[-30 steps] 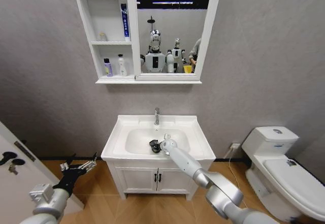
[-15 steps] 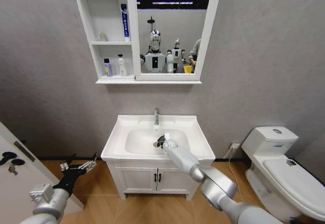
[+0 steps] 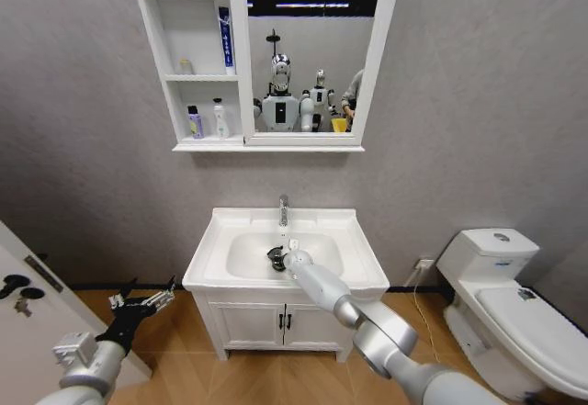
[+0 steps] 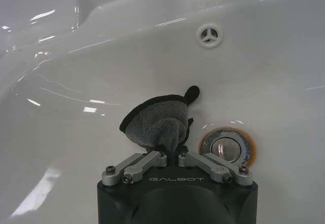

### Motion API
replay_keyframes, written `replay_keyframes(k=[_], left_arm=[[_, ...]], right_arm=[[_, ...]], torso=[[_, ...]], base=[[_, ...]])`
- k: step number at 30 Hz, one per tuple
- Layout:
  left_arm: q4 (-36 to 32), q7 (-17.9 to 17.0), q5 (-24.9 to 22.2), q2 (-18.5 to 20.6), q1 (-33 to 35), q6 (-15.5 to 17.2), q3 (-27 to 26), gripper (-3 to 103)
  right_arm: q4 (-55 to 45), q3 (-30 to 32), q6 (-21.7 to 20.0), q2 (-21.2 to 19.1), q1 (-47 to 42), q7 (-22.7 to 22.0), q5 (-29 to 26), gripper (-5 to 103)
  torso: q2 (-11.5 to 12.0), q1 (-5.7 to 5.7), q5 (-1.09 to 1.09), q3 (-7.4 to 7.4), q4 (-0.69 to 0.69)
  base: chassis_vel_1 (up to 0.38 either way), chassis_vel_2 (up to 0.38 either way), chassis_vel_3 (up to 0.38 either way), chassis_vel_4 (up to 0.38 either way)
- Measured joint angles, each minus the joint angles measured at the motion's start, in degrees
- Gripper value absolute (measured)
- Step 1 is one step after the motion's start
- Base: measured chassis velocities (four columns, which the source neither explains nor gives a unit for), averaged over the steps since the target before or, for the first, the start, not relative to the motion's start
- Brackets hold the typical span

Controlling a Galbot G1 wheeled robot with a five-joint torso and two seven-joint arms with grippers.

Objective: Move facial cleanser and shampoo from washbasin to cabinet, then wipe washbasin with towel.

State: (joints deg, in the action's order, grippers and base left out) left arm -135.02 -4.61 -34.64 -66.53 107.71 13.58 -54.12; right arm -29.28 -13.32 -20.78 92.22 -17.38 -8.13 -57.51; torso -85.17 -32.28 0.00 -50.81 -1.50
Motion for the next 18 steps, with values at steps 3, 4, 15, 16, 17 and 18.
replay_keyframes(k=[3,4,15,16,17,18], left_arm=[[0.0,0.0,0.0,0.0,0.0,0.0,0.0,100],[0.0,0.0,0.0,0.0,0.0,0.0,0.0,100],[0.0,0.0,0.0,0.0,0.0,0.0,0.0,100],[0.0,0.0,0.0,0.0,0.0,0.0,0.0,100],[0.0,0.0,0.0,0.0,0.0,0.0,0.0,100],[0.0,0.0,0.0,0.0,0.0,0.0,0.0,100]], right_arm=[[1.2,0.2,0.2,0.0,0.0,0.3,0.9,5],[1.7,0.2,0.2,0.0,0.0,0.4,2.0,5],[0.4,0.3,-0.6,-0.4,-1.0,-5.0,21.0,5],[0.3,-0.3,0.2,-2.2,-1.1,-5.8,26.0,5],[0.6,-0.4,0.3,-2.4,-1.1,-5.9,26.4,5],[0.9,-0.4,0.4,-2.5,-1.1,-5.9,26.6,5]], torso=[[0.0,0.0,0.0,0.0,-0.01],[0.0,0.0,0.0,0.0,-0.02],[0.0,0.0,0.01,0.0,0.01],[0.0,0.0,0.0,0.0,-0.04],[0.0,0.0,0.0,0.0,-0.03],[0.0,0.0,0.0,0.0,-0.03]], base=[[0.0,0.0,0.0,0.0],[0.0,0.0,0.0,0.0],[0.0,0.0,0.0,0.0],[0.0,0.0,0.0,0.0],[0.0,0.0,0.0,0.0],[0.0,0.0,0.0,0.0]])
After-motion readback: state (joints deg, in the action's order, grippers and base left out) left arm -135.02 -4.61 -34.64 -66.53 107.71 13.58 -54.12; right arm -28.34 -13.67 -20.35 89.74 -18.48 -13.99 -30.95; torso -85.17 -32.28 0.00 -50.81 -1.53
